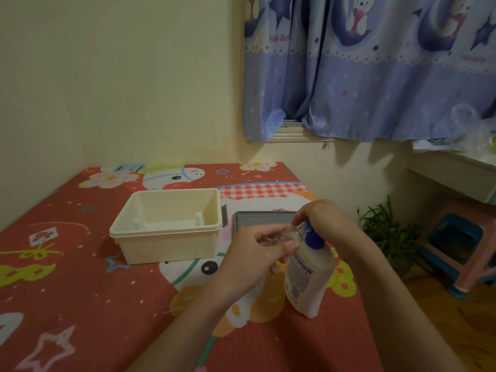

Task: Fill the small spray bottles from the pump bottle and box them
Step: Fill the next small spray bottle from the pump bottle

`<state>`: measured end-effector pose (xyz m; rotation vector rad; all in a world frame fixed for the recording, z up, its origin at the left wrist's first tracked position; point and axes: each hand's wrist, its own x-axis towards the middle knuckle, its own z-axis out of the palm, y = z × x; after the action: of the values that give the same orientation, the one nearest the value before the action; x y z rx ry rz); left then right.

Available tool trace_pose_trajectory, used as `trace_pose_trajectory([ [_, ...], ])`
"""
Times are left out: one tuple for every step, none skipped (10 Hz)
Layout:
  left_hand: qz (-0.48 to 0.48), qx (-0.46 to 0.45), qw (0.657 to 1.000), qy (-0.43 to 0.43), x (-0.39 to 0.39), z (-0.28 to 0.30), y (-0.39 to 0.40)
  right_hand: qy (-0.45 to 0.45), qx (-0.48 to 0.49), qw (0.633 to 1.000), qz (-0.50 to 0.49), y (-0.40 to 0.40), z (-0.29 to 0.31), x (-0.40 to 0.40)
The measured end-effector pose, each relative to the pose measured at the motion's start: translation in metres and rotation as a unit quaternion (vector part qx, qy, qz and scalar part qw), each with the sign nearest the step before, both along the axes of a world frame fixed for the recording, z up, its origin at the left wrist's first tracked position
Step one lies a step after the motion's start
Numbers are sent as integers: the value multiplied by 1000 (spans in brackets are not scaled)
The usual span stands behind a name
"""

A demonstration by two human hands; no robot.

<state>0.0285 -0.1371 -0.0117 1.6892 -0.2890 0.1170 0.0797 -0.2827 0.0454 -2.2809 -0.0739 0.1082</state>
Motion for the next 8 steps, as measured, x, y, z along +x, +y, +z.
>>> trace_pose_trajectory([
  [5,3,1000,12,1,-5,-1,12,-3,1000,-11,0,-4,0],
  [1,-8,1000,13,-1,-4,0,12,-8,1000,-11,0,-6,5],
  [0,-5,1000,-2,-1,0,0,2,-34,999,7,-2,-1,6],
  [-1,-6,1000,-3,0,1,-2,-8,-49,999,3,-3,-3,7],
  [-1,-1,1000,5,1,-2,-2,-17,-56,998,7,-3,-9,9],
  [0,6,1000,7,1,-4,-1,-10,-66,998,11,-3,-11,6],
  [-4,1,1000,6,1,-1,-1,-14,-77,997,18,-5,-6,8],
  [-7,5,1000,1,1,3,-1,-11,-89,996,23,-4,-1,8],
])
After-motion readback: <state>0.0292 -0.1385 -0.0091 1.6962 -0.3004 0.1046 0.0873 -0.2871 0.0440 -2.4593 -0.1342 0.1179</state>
